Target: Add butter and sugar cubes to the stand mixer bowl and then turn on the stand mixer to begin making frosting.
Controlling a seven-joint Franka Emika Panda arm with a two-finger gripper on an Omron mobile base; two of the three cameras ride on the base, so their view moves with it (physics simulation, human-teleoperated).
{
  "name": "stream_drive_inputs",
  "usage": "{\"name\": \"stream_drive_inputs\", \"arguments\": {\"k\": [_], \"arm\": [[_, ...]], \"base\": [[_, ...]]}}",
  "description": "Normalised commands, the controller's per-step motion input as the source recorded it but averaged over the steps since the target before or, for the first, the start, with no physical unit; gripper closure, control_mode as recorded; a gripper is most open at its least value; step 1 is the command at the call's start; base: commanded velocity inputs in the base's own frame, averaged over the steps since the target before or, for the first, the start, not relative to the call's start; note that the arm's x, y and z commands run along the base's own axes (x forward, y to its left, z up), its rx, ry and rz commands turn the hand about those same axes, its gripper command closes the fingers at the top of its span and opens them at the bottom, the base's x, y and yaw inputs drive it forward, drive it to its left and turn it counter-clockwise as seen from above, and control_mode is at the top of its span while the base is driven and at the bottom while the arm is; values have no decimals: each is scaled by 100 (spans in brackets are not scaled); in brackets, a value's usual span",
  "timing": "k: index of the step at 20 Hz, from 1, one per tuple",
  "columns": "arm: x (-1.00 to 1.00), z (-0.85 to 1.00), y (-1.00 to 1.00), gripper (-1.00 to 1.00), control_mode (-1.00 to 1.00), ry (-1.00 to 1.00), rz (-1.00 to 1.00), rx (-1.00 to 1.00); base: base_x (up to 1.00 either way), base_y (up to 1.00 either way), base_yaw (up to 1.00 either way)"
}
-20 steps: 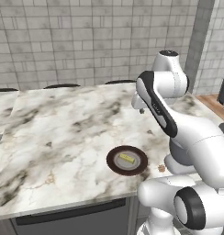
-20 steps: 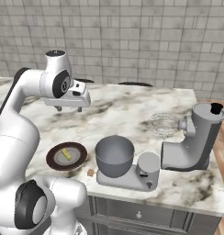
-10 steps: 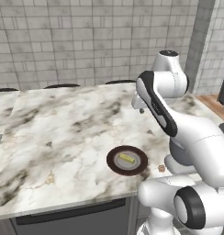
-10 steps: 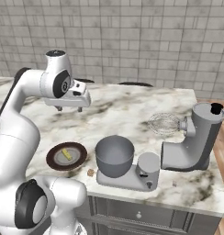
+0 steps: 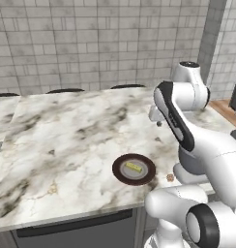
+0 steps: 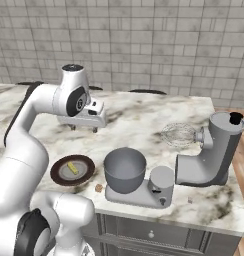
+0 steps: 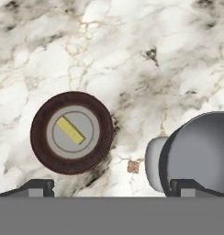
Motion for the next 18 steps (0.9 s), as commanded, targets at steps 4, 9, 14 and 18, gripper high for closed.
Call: {"name": "stream_drive_inputs", "arguments": {"k": [4, 9, 14, 18], "arm": [[-50, -40, -20, -100, -100, 0, -8, 5], [-8, -24, -7, -100, -100, 2, -11, 2], [13, -28, 23, -100, -100, 5, -13, -4], [29, -41, 60, -100, -100, 12, -5, -8]], "base": [[0, 0, 0], [0, 0, 0], [0, 0, 0], [0, 0, 0]]}}
